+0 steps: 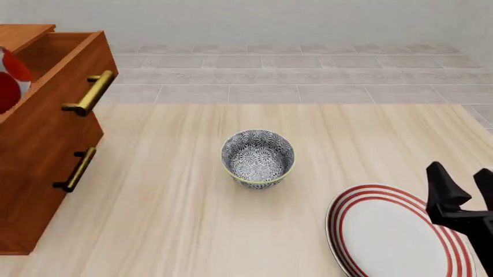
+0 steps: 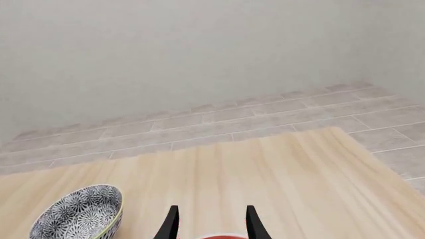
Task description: Put the ketchup in the top drawer of the cabinet.
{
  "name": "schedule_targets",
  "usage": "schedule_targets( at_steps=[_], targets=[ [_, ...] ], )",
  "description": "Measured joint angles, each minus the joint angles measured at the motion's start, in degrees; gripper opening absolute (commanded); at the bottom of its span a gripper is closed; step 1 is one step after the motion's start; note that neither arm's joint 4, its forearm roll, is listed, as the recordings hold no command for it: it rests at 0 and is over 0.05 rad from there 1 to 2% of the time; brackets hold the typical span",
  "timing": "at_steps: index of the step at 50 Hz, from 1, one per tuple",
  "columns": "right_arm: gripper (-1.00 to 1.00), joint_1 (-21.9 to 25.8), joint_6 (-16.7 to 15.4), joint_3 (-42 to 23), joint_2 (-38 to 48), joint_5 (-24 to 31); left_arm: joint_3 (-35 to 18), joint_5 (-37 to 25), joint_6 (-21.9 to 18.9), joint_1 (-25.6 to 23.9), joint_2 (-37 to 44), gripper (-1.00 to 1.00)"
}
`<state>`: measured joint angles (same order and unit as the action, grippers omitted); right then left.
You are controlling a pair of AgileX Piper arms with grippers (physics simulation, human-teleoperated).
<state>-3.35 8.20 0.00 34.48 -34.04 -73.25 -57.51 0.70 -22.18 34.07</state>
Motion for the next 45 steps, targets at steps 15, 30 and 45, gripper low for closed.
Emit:
schedule_targets(
  at_steps=[15, 30, 45],
  targets=[
    [1.0, -0.2, 0.3, 0.0, 5.0, -5.0, -5.8, -1.4, 0.5, 8.4, 4.6, -1.0],
    [1.0, -0.3, 0.6, 0.0, 16.2, -16.1, -6.4, -1.7, -2.0, 16.7, 8.8, -1.0],
    [1.0, -0.5, 0.8, 0.0, 23.5, -23.4, -5.4, 0.5, -5.5, 22.6, 12.4, -1.0]
  ],
)
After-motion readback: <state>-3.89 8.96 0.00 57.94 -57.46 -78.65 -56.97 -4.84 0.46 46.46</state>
